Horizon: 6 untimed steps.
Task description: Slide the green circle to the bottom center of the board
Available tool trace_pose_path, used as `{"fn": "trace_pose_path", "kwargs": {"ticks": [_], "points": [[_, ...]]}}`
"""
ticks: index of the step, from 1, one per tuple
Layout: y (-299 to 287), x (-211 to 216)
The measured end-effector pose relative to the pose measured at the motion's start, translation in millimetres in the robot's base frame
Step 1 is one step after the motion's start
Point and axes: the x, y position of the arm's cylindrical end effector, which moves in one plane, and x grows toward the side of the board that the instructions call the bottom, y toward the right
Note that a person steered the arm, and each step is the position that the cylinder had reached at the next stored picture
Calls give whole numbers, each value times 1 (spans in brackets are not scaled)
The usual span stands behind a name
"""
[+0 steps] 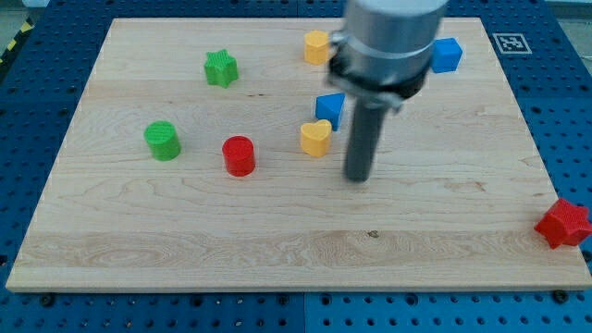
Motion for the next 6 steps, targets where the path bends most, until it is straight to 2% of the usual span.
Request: {"fn": "trace_pose_path", "kwargs": {"ticks": [1, 2, 3, 5, 6], "points": [[-90, 33], [-229, -23], [-269, -59], [-72, 42], [-127, 29]]}}
